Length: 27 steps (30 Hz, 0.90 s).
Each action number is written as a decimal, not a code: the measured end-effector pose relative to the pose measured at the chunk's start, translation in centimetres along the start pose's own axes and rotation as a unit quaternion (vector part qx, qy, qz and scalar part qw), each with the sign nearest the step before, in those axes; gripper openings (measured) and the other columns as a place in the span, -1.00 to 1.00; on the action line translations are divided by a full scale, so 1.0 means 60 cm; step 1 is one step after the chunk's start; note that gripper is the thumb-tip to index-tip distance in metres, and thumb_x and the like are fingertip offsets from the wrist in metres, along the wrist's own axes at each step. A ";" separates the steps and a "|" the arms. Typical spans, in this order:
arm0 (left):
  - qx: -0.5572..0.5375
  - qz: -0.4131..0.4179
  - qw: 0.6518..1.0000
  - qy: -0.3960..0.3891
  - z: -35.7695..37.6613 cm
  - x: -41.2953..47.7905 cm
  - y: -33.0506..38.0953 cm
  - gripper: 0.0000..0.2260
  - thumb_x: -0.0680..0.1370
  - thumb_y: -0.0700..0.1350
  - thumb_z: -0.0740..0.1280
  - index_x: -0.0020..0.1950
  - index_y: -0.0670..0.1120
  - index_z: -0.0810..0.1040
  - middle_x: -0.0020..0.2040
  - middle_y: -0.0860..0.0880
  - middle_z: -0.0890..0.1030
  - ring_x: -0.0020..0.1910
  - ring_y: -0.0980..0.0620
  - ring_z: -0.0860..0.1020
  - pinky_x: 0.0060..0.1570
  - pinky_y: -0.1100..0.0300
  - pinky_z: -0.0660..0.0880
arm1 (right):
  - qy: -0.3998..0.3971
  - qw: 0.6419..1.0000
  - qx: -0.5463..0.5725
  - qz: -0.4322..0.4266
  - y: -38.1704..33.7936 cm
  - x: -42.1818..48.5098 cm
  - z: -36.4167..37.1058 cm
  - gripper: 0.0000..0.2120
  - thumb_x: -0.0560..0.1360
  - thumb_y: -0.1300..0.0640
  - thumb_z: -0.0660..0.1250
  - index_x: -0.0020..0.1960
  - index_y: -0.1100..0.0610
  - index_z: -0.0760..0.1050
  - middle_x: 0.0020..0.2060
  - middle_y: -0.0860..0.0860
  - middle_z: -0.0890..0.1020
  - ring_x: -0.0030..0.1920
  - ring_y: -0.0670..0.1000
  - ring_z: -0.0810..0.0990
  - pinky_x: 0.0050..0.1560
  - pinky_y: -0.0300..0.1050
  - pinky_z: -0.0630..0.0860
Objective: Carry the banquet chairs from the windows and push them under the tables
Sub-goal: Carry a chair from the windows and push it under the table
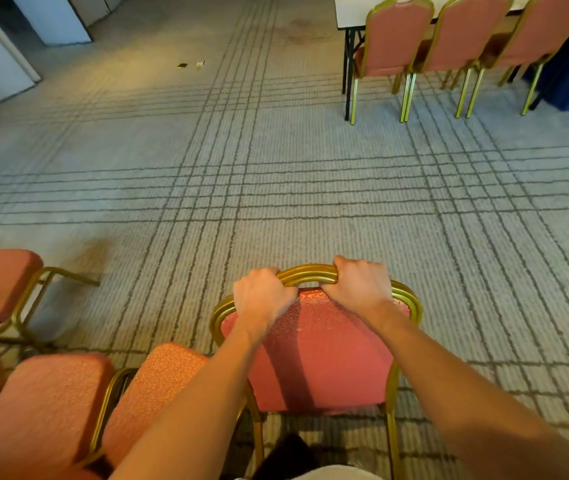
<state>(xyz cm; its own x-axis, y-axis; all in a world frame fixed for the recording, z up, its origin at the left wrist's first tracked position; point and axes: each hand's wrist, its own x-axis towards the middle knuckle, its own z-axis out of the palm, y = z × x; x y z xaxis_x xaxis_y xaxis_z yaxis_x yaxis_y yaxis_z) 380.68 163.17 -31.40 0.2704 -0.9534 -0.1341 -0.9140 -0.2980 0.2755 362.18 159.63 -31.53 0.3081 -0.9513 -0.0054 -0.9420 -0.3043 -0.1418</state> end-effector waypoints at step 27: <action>-0.001 0.287 0.958 -0.002 -0.025 0.261 0.262 -0.64 0.44 0.26 0.31 -0.33 -0.02 0.46 -0.30 -0.02 0.64 -0.18 -0.13 0.65 -0.17 0.09 0.50 | 0.043 0.967 0.021 0.248 0.204 0.118 -0.115 -0.67 0.45 -0.24 0.34 -0.16 0.01 0.41 -0.17 0.11 0.71 -0.06 0.24 0.66 -0.13 -0.01 0.46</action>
<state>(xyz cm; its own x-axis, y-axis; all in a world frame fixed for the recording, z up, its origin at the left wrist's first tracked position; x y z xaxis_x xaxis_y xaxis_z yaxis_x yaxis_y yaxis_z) 370.99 143.49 -27.74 -0.2774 -0.9601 0.0359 -0.9112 0.2747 0.3071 351.95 148.81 -26.49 -0.1954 -0.9807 -0.0011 -0.9642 0.1923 -0.1827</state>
